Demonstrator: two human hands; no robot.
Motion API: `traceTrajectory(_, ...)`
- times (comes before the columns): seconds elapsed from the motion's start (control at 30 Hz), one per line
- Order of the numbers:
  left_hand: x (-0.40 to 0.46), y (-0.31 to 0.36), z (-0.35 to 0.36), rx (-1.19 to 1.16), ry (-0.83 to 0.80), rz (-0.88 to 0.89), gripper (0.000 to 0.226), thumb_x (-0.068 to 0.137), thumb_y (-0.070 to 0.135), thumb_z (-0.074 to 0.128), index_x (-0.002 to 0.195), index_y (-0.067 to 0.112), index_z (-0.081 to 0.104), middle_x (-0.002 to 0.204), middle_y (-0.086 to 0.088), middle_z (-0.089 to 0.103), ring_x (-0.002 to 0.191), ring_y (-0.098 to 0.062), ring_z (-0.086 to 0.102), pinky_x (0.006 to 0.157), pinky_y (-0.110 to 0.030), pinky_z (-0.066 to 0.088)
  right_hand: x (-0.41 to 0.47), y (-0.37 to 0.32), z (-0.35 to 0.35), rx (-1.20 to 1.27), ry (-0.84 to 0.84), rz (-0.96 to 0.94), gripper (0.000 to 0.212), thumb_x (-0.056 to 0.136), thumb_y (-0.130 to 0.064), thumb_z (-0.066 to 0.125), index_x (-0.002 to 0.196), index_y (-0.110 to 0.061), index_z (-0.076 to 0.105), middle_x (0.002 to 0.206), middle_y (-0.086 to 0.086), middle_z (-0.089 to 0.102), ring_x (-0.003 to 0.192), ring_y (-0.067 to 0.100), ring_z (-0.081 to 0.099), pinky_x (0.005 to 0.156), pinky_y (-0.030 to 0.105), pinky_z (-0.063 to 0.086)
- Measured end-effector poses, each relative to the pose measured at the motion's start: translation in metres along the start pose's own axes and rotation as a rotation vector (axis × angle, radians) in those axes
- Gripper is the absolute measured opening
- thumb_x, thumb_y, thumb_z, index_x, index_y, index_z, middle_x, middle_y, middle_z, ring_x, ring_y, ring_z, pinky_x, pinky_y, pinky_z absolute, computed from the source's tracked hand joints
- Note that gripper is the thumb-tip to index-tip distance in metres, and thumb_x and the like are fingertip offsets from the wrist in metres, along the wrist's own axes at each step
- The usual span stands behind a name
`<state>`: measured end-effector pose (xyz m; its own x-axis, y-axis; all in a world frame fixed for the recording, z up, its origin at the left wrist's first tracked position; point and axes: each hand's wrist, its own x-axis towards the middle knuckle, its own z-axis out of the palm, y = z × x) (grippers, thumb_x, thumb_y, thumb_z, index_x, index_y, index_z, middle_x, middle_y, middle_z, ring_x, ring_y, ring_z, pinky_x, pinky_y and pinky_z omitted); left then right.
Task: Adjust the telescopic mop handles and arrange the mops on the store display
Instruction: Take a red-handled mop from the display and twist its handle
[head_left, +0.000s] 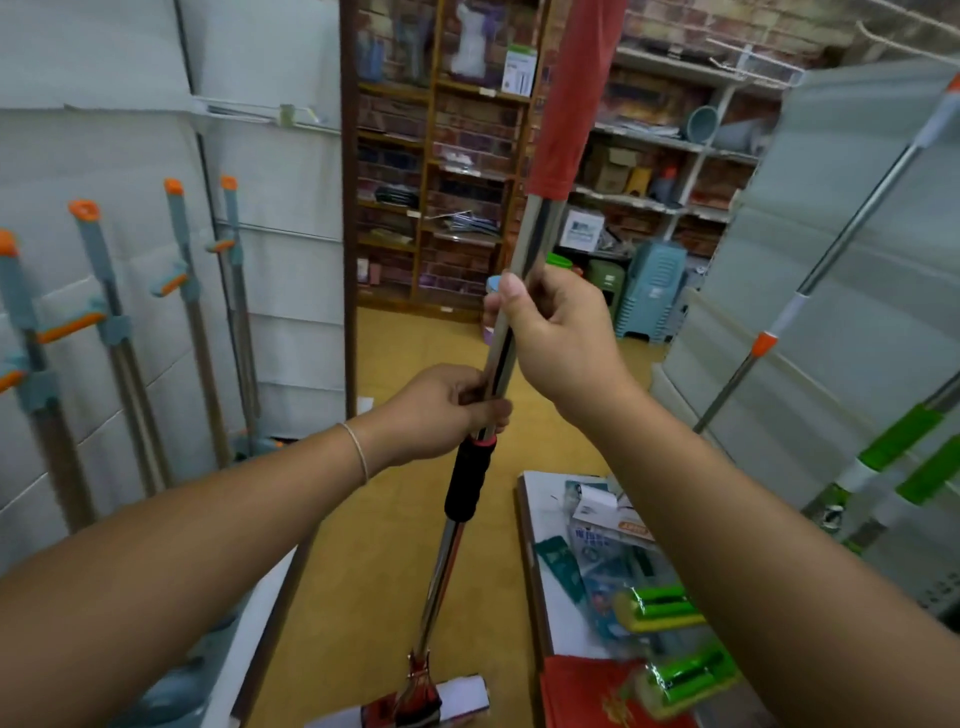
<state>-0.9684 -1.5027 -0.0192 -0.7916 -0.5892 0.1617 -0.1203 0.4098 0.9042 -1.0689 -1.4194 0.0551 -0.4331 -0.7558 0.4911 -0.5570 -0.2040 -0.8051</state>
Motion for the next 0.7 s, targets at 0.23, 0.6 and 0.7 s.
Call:
traceTrajectory(0.23, 0.080, -0.021, -0.014, 0.025, -0.033, 0.005, 0.016, 0.094, 0.023, 0.060, 0.102, 0.010, 0.065, 0.096, -0.004, 0.074, 0.090, -0.013, 0.071, 0.086, -0.030, 0.056, 0.075, 0.051, 0.000, -0.010, -0.010, -0.012, 0.019, 0.099, -0.028, 0.054, 0.091, -0.014, 0.064, 0.086, 0.004, 0.071, 0.083, 0.019, 0.070, 0.082, 0.046, 0.059)
traceTrajectory(0.6, 0.224, -0.036, -0.030, 0.078, -0.049, -0.024, 0.016, 0.093, 0.022, 0.061, 0.104, 0.011, 0.066, 0.098, -0.002, 0.074, 0.092, -0.011, 0.070, 0.085, -0.024, 0.054, 0.204, 0.123, -0.015, -0.013, -0.024, -0.017, 0.017, 0.099, -0.028, 0.056, 0.084, -0.025, 0.063, 0.089, 0.002, 0.074, 0.086, 0.016, 0.072, 0.083, 0.045, 0.059)
traceTrajectory(0.7, 0.257, -0.041, -0.033, 0.091, -0.042, -0.003, 0.016, 0.093, 0.021, 0.062, 0.104, 0.010, 0.066, 0.098, -0.003, 0.073, 0.091, -0.011, 0.070, 0.082, -0.021, 0.054, 0.233, 0.139, -0.017, -0.033, -0.024, -0.032, 0.015, 0.099, -0.029, 0.055, 0.087, -0.026, 0.063, 0.090, -0.001, 0.074, 0.087, 0.012, 0.071, 0.083, 0.041, 0.059)
